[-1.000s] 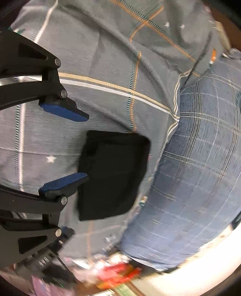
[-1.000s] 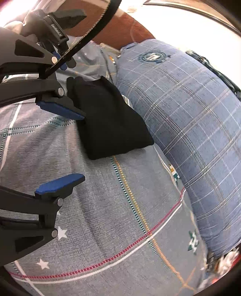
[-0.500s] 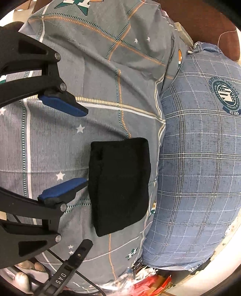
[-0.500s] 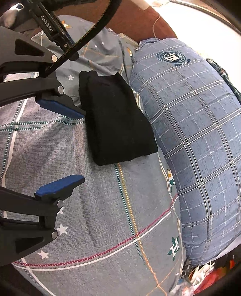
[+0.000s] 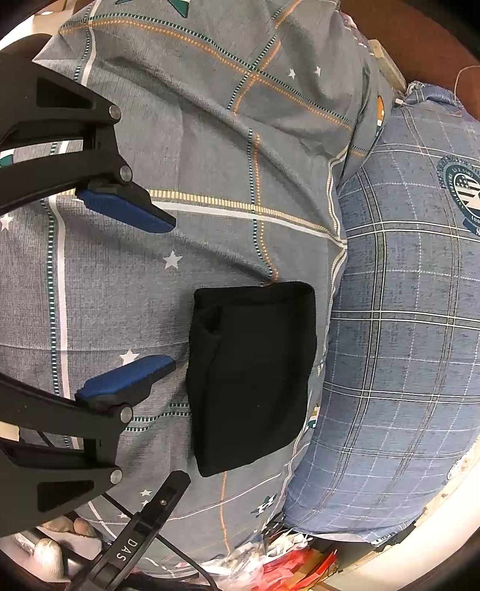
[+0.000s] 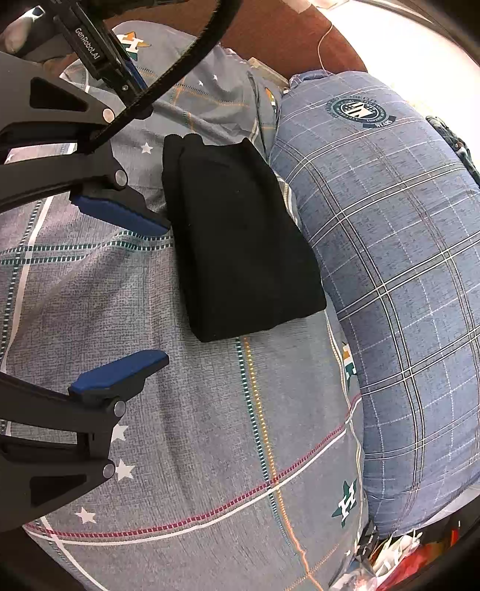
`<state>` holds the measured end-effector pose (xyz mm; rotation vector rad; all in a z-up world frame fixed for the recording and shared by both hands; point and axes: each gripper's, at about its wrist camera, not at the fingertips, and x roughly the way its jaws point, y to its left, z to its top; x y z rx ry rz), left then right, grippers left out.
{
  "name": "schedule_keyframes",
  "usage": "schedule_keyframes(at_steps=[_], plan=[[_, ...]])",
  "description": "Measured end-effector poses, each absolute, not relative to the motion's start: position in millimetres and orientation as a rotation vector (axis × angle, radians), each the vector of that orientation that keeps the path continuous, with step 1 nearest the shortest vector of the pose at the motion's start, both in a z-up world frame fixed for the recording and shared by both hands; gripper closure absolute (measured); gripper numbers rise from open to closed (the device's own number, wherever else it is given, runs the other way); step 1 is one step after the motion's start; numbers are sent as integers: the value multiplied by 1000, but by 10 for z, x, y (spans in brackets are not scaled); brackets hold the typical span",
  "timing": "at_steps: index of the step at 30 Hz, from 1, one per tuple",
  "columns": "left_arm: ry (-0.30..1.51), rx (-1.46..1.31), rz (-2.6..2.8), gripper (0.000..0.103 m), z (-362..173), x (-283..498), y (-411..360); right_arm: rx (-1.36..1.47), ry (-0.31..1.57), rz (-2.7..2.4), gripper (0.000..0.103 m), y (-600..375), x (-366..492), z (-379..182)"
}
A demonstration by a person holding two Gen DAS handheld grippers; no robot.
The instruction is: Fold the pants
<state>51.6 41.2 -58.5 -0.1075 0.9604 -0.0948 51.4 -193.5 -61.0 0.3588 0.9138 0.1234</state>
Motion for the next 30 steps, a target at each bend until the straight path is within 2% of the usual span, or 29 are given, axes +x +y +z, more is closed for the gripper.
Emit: schedule_keyframes(at_steps=[8,18,30], plan=[[991,-117,-112,35,-632,561,351,381,916,121,33,-2002,534,-654],[960,-357,-211,31,-473,1055,853,406,874,144,30,-2226,754,-517],[1101,-472,-418,31,-1077,1941,644,586,961,272,29,-2401,1731,-787]])
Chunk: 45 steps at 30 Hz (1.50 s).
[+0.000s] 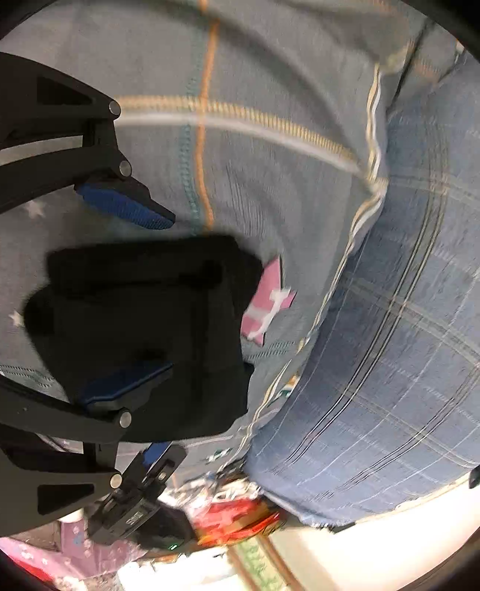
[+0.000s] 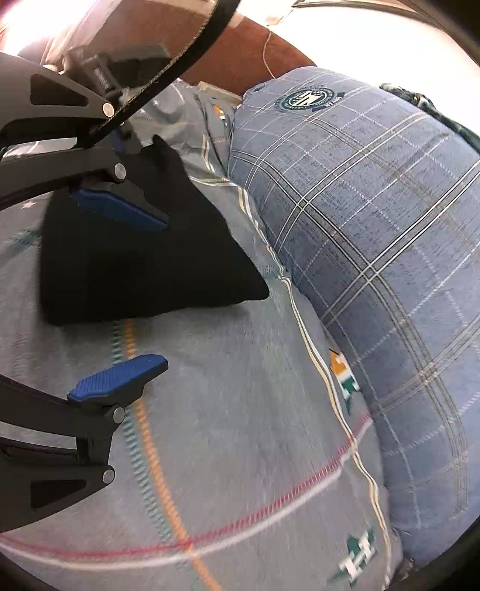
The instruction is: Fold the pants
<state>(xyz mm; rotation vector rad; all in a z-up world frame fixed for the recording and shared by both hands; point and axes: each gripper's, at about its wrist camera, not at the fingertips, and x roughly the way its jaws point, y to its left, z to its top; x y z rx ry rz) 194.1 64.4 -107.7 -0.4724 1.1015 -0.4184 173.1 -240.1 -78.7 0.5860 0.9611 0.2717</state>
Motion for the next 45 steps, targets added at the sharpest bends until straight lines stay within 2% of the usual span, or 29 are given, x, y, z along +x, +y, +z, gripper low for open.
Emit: schedule_keyframes(at_steps=[4,6,9,10,13,24,28,33,45], plan=[[1103,-487,-440,21,-1188,2063,551,572,1001,312,29,-2300,1978,-928],[1098,-516,-440,21,-1221,2093,552,567,987,343,29,-2253,2050,-959],[1082,-507,-442,47,-1133,2054,543,567,1004,388,49,-2149,2095,-914],[1075,-500,-443,55,-1091,2030,549,544,994,387,59,-2118,2070,-855],[1061,-518,-444,63,-984,1956,601,485,960,407,71,-2021,1933,-614],[916,-557,-462,63,-154,1535,722,503,799,484,74,-1942,1522,273],[908,-538,-465,63,-33,1493,644,487,764,482,74,-1970,1427,420],[945,-519,-457,63,-136,1484,494,505,780,462,74,-2074,1344,360],[1071,-511,-416,63,-637,1766,125,618,863,367,74,-2447,1414,-294]])
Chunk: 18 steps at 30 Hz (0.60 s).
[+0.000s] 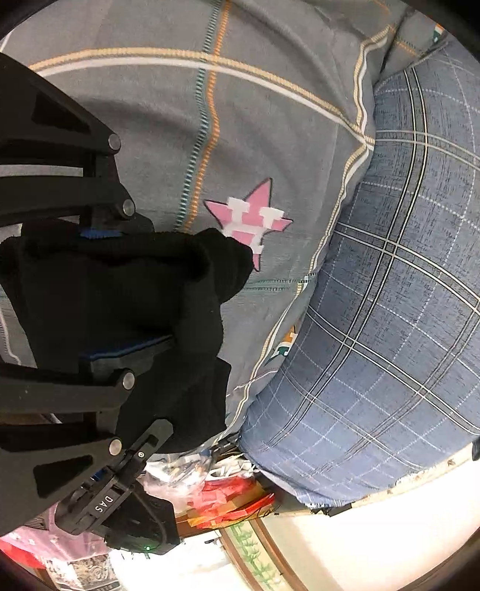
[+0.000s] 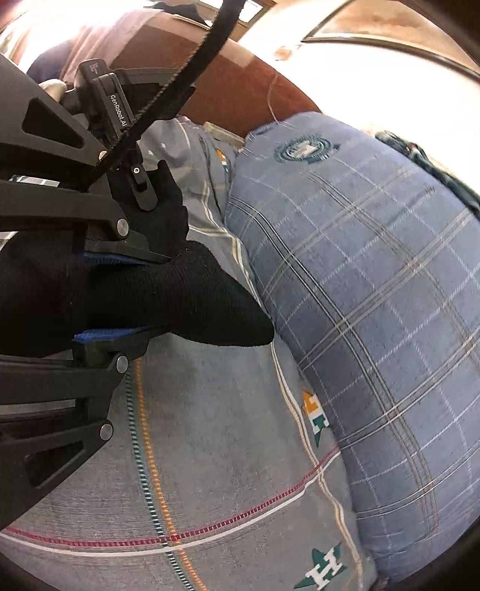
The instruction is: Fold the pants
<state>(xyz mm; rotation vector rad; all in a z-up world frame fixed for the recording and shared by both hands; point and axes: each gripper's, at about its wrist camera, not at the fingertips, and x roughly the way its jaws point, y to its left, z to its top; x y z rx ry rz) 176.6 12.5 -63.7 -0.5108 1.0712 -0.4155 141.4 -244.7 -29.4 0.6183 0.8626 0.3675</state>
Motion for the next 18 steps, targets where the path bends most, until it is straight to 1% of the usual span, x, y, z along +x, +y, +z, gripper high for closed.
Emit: schedule_keyframes(at_steps=[5,8,9,10,12,13,15,18], plan=[[1087,-481,-395,63,-716,2044,-24,637,867,339,74,-2599,1661,-417],[1133,-443,-331,62,-867,2184,-69,628,884,298,74,-2669,1796,-522],[1154,-440,-294,57,-934,2205,-43,608,901,270,72,-2684,1832,-573],[1169,-478,-289,47,-988,2213,12,587,918,247,65,-2692,1860,-618],[1208,-585,-308,47,-1048,2195,153,559,953,200,55,-2737,1888,-719],[1214,-602,-312,48,-1020,2165,199,561,956,188,51,-2768,1876,-728],[1171,-562,-305,49,-830,2067,271,548,939,175,51,-2810,1821,-663],[1059,-515,-325,49,-459,1953,280,468,826,136,51,-2827,1690,-370]])
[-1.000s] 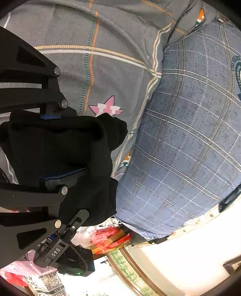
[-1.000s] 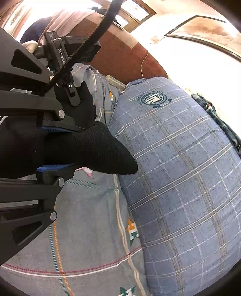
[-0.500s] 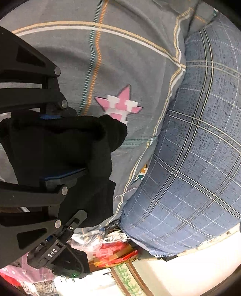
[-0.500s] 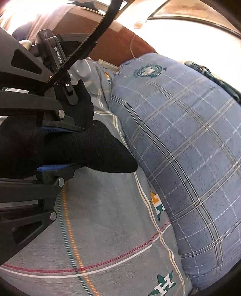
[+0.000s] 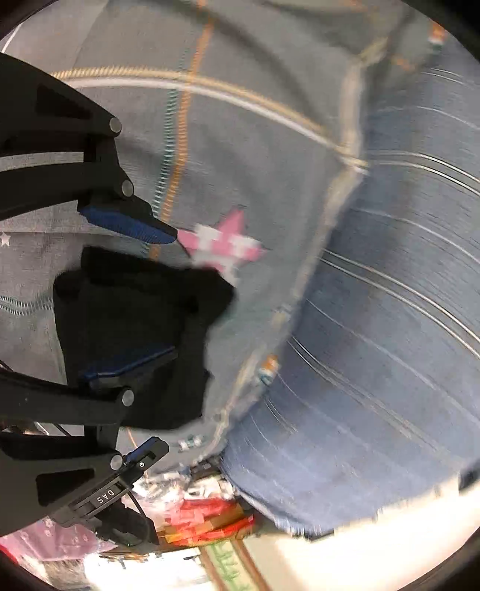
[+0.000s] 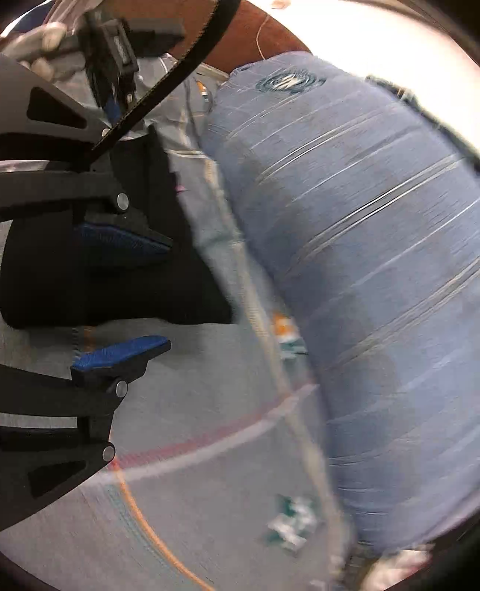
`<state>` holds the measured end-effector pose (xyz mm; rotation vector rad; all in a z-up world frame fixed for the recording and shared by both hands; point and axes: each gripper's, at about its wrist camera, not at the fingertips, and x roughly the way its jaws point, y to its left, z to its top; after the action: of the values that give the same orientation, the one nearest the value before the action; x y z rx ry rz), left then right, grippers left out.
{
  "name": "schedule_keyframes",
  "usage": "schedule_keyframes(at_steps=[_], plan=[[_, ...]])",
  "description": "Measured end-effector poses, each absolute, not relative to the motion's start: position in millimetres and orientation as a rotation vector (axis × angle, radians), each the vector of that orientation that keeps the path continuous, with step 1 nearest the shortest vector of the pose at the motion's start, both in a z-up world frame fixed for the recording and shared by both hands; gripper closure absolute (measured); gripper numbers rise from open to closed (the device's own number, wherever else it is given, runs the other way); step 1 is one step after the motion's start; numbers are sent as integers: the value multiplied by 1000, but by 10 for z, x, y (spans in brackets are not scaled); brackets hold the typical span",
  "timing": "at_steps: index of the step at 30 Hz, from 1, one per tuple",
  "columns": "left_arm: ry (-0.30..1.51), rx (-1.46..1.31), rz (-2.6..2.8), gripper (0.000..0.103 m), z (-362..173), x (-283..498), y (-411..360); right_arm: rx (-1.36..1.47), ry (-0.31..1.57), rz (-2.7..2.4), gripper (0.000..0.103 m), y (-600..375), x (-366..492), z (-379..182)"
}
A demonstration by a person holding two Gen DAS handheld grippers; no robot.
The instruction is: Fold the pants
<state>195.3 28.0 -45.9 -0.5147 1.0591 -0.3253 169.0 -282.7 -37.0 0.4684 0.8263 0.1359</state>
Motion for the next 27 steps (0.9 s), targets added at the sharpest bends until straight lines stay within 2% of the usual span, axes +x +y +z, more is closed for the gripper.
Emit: schedule_keyframes(at_steps=[4,7,12,18,27], plan=[[1015,-565,-426,48,-272,2040,114,599,786,309,51,-2851,1776,-214],[1065,-598,-465,48,-448,2226,-74,716,859,384,51,-2826,2026,-401],[1126,-665,-410,48,-907,2451,-103,749,933,310,52,-2892,2308,-731],[1105,-704,-457,48,-937,2470,-65,715,970,273,52,-2903,2468,-940],[1044,-686,-498,47,-654,2344,157,587,893,255,49,-2944,2331,-623]])
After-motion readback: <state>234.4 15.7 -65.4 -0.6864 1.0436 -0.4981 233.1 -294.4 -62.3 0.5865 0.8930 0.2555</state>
